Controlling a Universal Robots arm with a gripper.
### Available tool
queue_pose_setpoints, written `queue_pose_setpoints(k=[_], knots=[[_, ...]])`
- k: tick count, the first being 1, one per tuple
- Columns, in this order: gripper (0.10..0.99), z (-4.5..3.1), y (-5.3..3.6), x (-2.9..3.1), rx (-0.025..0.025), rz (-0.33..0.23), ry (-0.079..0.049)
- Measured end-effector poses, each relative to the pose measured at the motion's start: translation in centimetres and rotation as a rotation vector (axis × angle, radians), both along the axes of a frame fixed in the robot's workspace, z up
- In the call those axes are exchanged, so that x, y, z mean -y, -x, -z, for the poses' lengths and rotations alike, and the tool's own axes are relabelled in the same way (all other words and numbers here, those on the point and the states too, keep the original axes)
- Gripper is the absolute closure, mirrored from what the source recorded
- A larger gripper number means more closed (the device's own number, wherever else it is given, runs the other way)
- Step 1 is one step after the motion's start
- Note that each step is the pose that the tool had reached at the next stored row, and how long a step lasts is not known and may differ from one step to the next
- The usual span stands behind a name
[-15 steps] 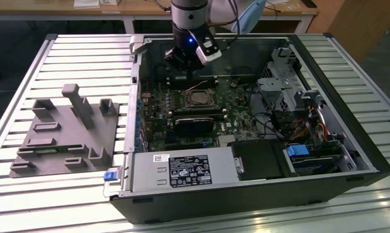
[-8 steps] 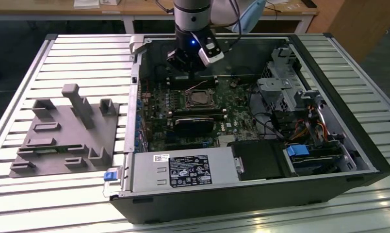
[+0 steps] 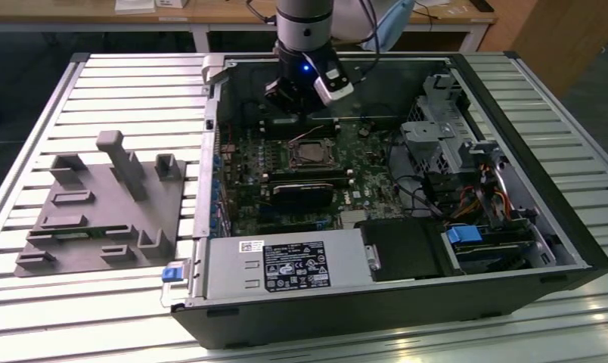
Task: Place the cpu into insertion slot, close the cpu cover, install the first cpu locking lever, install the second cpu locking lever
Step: 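Install the first cpu locking lever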
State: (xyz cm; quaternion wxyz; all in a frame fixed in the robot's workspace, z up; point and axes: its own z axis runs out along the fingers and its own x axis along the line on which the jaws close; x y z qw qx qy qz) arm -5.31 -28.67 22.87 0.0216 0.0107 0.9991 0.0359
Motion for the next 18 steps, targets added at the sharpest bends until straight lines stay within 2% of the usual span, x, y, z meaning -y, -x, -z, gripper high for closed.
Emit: queue_pose_setpoints(k=[2,9,18], knots=[[0.98,0.13,-0.05,0.0,0.0001,-0.046,0.0],[0.98,0.32,-0.75,-0.08,0.0,-0.047,0.0],[0.98,0.65,-1.08,-0.1,0.0,-0.047,0.0]])
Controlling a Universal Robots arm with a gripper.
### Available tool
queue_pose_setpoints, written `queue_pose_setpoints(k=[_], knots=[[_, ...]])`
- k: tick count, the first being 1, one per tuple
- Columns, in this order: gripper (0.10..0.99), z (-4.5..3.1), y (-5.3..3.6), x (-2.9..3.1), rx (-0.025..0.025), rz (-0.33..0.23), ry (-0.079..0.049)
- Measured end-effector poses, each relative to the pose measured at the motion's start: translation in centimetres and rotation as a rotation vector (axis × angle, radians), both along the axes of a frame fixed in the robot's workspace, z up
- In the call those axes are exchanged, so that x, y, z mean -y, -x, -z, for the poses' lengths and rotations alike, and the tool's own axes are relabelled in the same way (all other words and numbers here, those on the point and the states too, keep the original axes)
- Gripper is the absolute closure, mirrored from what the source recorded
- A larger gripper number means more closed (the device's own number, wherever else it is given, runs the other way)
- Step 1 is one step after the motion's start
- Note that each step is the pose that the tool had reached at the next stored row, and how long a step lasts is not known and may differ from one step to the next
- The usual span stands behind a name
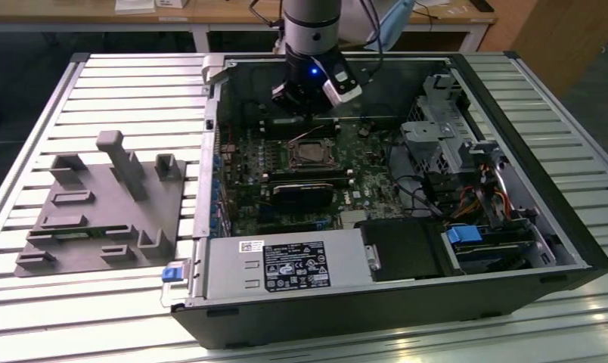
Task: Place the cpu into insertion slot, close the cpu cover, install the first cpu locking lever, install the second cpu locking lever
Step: 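Install the first cpu locking lever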
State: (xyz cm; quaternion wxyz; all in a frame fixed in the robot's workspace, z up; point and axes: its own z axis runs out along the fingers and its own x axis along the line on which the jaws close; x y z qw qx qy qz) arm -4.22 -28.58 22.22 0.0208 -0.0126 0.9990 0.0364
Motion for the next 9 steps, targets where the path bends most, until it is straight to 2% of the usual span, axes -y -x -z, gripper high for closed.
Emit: queue_pose_setpoints(k=[9], knots=[[0.98,0.36,-0.91,-0.01,0.0,0.0,0.0]])
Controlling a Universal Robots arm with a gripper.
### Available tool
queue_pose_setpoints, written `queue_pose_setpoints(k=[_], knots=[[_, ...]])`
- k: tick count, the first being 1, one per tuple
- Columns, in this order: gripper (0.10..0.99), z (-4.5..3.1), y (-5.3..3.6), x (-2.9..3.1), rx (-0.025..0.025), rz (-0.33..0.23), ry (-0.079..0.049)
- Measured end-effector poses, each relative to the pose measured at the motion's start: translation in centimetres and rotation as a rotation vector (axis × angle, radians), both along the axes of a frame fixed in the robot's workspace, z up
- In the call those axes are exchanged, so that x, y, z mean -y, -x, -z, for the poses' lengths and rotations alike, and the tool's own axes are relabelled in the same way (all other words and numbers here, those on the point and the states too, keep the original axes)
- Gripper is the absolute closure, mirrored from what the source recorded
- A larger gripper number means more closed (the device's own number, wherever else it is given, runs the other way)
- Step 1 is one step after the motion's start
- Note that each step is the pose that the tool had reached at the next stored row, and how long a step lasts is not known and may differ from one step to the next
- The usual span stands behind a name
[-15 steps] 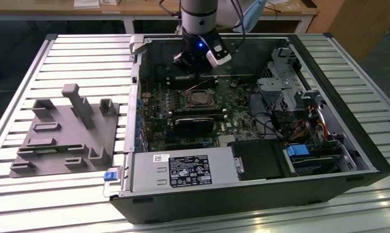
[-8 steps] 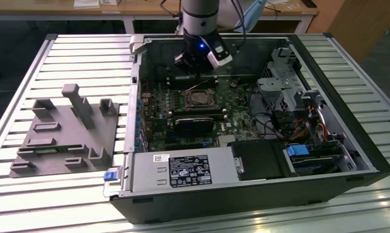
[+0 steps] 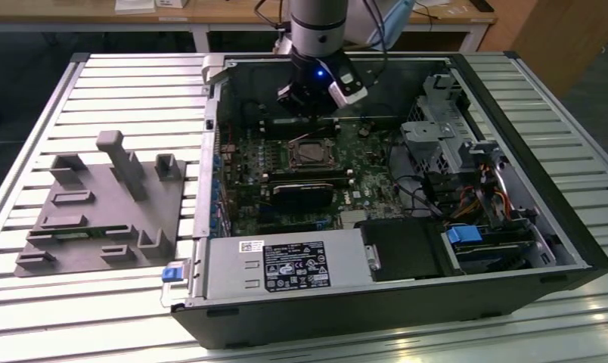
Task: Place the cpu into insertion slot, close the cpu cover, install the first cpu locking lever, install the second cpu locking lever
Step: 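Install the first cpu locking lever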
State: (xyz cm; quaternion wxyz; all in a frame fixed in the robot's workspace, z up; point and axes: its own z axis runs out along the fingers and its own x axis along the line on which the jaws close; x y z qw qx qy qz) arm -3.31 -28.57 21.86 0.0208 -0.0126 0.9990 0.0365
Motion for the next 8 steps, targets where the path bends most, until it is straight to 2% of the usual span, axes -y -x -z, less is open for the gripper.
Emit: queue_pose_setpoints(k=[8], knots=[[0.98,0.66,-0.7,-0.05,0.0,0.001,0.0]])
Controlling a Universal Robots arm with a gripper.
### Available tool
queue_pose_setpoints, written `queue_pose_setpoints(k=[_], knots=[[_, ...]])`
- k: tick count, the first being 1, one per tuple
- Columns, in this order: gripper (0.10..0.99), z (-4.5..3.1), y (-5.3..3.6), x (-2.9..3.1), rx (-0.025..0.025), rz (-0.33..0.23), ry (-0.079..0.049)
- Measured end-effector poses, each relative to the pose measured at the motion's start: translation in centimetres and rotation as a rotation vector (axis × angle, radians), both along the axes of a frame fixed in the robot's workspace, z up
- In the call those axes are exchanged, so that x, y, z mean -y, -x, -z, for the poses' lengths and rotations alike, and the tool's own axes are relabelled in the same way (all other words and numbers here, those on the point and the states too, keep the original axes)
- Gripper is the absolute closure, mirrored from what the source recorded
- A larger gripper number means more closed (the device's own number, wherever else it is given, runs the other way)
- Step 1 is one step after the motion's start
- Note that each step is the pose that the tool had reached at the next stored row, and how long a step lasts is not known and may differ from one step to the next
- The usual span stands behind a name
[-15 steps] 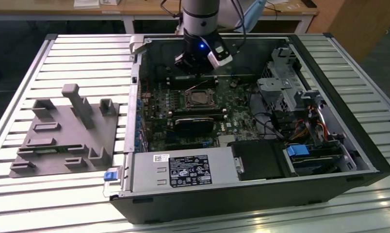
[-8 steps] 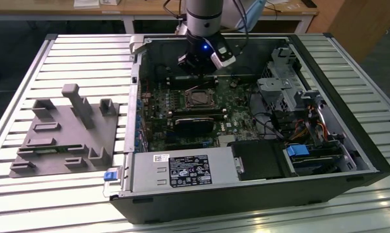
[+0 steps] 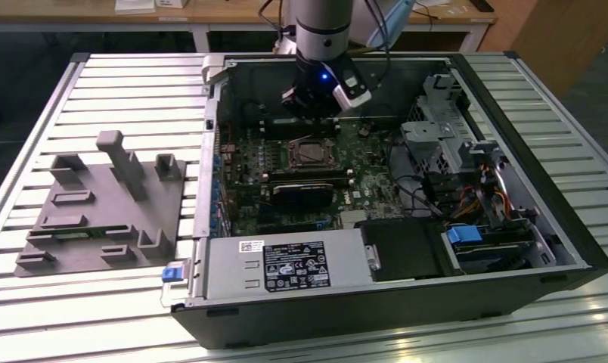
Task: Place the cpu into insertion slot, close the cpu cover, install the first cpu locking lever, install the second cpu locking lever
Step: 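Install the first cpu locking lever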
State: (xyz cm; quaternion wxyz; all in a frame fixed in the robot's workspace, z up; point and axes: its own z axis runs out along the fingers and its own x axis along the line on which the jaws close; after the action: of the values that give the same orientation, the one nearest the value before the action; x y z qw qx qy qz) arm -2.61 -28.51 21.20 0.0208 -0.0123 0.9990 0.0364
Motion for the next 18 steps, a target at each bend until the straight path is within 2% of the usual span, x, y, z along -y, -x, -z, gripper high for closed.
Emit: queue_pose_setpoints(k=[10,18], knots=[[0.98,1.01,-0.16,-0.02,0.0001,0.006,0.0],[0.98,1.09,-0.19,-0.02,0.0001,0.013,0.0]])
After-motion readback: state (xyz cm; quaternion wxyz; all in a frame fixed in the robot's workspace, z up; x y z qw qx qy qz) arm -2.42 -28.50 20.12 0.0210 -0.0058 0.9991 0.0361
